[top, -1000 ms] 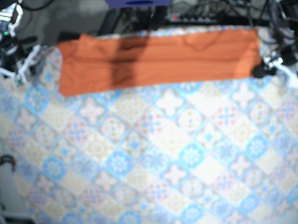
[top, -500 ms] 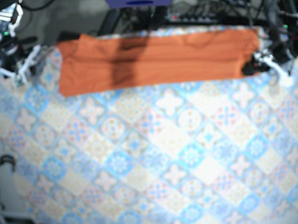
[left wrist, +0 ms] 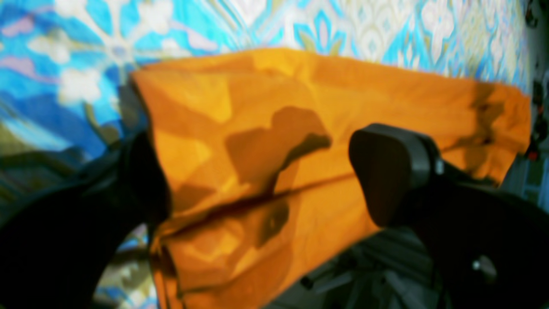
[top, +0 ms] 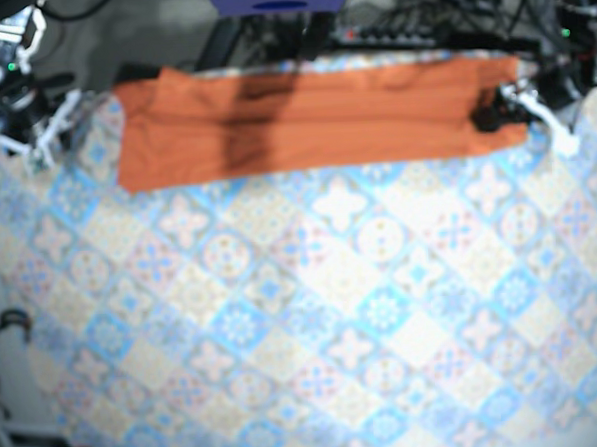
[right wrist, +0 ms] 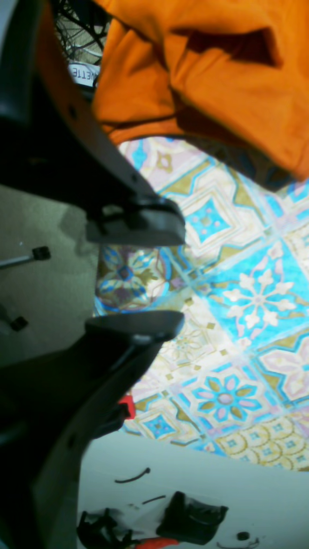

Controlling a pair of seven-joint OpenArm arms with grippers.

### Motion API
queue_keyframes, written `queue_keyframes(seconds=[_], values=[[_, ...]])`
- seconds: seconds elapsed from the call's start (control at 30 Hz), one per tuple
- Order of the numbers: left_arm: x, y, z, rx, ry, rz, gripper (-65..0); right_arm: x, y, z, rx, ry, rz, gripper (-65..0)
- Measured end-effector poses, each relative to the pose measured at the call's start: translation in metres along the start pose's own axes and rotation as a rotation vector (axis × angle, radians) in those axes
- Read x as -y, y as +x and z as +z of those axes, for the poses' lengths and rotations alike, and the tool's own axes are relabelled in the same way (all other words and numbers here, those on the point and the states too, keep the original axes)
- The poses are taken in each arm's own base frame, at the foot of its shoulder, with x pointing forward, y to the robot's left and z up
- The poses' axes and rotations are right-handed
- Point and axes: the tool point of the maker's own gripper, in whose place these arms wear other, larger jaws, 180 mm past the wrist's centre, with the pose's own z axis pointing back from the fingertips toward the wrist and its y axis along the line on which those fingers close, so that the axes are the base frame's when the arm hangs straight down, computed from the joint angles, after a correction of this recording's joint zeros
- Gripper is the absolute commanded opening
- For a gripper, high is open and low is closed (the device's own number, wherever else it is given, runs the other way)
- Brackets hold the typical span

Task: Fold the T-shirt properly
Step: 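Move the left gripper to the shirt's folded end and grasp it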

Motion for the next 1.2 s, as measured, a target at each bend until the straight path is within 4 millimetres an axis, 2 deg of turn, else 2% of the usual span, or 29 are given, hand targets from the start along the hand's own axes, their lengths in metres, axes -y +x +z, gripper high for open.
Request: queue_keyframes(seconds=[0.07, 0.37, 0.97, 1.1, 1.2], values=[[0.002, -0.007, 0.002, -0.015, -0.004, -0.008, 0.0, 0.000, 0.000, 0.000, -0.001, 0.000, 0.000, -40.5], [0.001, -0.013, 0.004, -0.023, -0.004, -0.004, 0.0, -0.001, 0.000, 0.000, 0.001, 0.002, 0.001, -40.5], [0.002, -0.013, 0.004, -0.028, -0.006, -0.007, 0.0, -0.001, 0.000, 0.000, 0.000, 0.002, 0.001, -40.5], [0.001, -0.013, 0.004, -0.027, 0.000, -0.002, -9.9, -0.001, 0.000, 0.000, -0.001, 0.002, 0.001, -40.5], [-0.001, -0.017, 0.004, -0.046, 0.009, -0.004, -22.4, -0.001, 0.000, 0.000, 0.000, 0.002, 0.001, -40.5]])
